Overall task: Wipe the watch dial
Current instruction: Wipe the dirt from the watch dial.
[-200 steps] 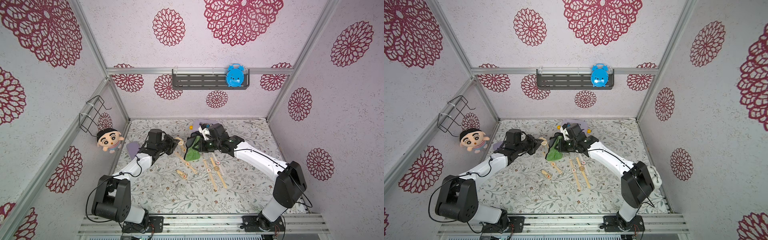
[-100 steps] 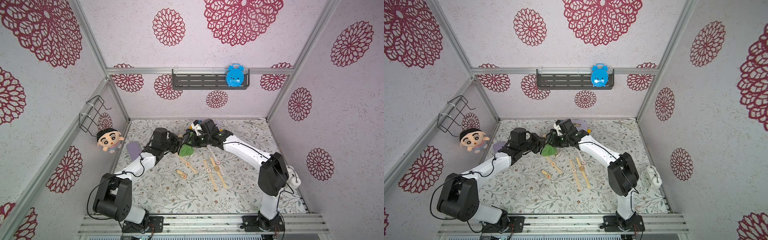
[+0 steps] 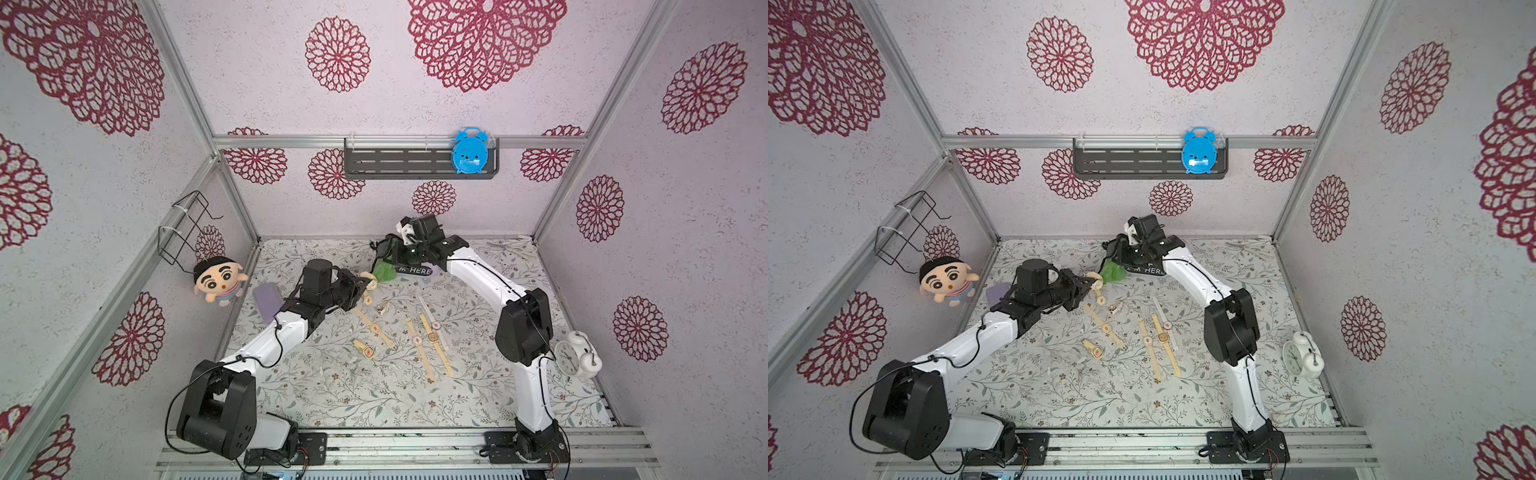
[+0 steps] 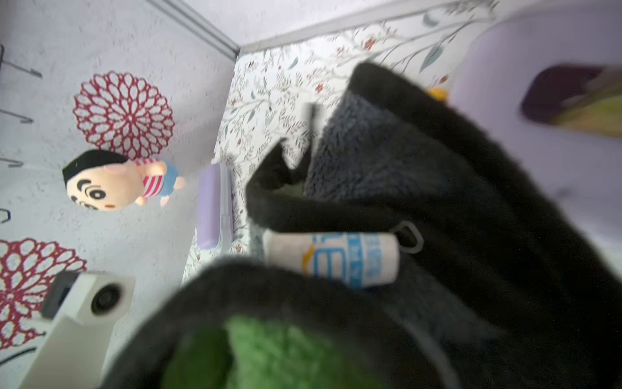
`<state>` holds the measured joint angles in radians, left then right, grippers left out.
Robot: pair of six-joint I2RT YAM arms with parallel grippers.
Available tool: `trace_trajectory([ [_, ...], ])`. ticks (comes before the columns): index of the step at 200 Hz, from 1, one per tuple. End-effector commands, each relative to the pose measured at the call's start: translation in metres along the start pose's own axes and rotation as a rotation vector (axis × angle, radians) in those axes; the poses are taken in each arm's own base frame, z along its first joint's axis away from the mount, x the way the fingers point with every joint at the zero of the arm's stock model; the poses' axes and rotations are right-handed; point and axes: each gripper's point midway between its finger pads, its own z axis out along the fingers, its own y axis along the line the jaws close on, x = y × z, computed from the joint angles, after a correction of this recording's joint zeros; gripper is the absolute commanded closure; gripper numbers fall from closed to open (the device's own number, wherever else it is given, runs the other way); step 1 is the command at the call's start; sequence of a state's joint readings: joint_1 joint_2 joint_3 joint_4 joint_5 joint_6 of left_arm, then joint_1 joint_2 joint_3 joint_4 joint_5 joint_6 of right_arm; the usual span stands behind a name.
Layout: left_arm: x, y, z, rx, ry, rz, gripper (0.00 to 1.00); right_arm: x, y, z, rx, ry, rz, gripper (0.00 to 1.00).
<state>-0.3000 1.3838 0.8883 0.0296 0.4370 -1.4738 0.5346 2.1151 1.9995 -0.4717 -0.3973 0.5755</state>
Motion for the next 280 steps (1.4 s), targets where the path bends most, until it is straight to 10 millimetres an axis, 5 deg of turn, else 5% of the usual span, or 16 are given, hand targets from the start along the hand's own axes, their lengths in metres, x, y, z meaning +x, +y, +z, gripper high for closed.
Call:
trace_trajectory([
  [1, -0.007, 0.006, -0.018, 0.009, 0.009, -0.058, 1.00, -0.034, 0.019, -0.038, -0.041, -0.096, -0.058, 1.00],
  [37, -0.030, 0.006, -0.034, 0.026, -0.035, -0.079, 1.00, -0.022, 0.012, -0.056, -0.032, -0.075, -0.065, 1.00],
  [81, -0.048, 0.003, -0.033, 0.041, -0.050, -0.095, 1.00, 0.020, 0.015, -0.069, -0.055, -0.021, -0.058, 1.00],
  [147, -0.058, 0.010, -0.012, 0.064, -0.037, -0.145, 1.00, 0.085, 0.057, -0.084, -0.128, 0.050, -0.078, 1.00],
  [199, -0.045, 0.002, 0.013, 0.081, 0.017, -0.146, 1.00, 0.107, 0.068, -0.069, -0.153, 0.091, -0.081, 1.00],
  [280, -0.011, -0.013, 0.031, 0.113, 0.081, -0.151, 1.00, 0.106, 0.069, -0.031, -0.157, 0.117, -0.087, 1.00],
])
